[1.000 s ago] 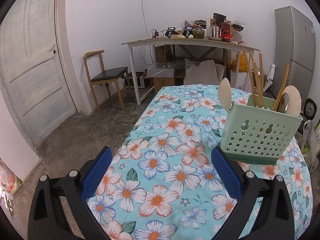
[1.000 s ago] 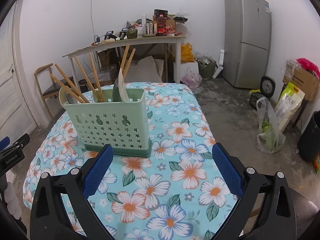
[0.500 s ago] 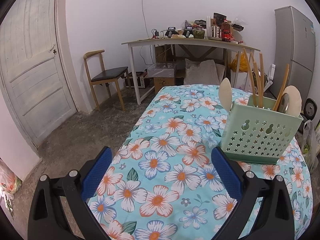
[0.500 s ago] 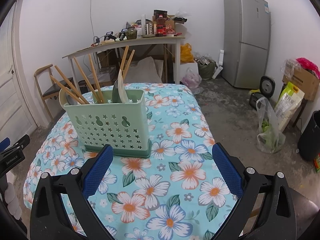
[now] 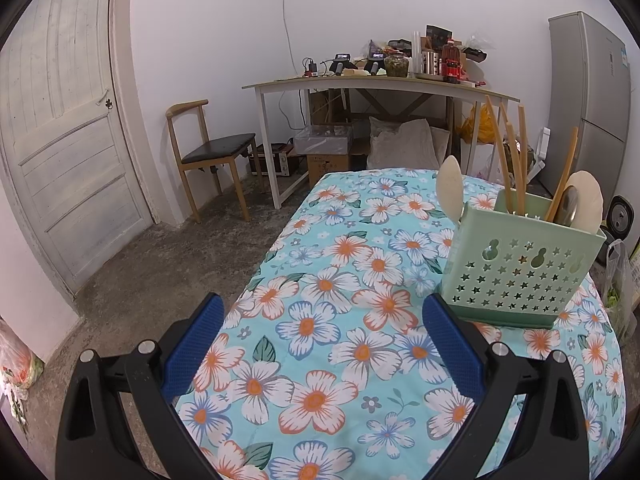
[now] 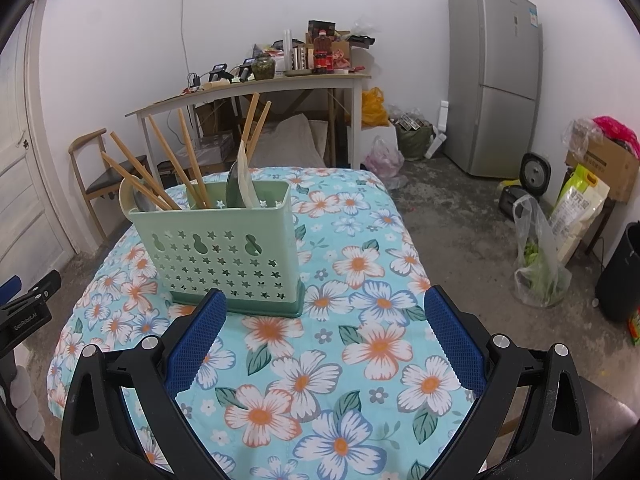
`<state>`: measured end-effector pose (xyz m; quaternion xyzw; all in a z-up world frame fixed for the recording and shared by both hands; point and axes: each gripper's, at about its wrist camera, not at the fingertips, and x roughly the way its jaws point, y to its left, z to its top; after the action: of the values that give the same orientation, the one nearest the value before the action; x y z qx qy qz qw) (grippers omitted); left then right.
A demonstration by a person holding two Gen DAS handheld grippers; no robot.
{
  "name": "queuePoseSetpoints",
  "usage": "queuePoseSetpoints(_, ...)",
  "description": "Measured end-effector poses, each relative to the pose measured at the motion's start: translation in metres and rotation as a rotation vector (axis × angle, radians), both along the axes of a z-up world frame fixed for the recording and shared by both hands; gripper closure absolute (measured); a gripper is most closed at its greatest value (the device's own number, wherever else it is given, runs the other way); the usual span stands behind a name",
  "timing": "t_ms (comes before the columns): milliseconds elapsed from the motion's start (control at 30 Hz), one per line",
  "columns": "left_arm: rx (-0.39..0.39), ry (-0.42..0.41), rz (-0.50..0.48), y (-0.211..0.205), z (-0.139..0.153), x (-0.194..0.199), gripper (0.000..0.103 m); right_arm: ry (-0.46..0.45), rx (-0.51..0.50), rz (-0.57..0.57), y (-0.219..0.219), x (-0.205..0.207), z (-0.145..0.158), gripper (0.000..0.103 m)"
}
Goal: Organize utensils
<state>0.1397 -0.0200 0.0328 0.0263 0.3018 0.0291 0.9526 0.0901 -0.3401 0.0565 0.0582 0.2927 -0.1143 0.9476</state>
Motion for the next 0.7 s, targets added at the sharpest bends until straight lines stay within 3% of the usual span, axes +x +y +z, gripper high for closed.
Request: queuePoseSetpoints(700,-0.001,0.001,-0.003,-0.0003,0.0002,-0.0002,0.006,0.001,-0.002,0.0,0.0024,0.0008,0.0014,0.008)
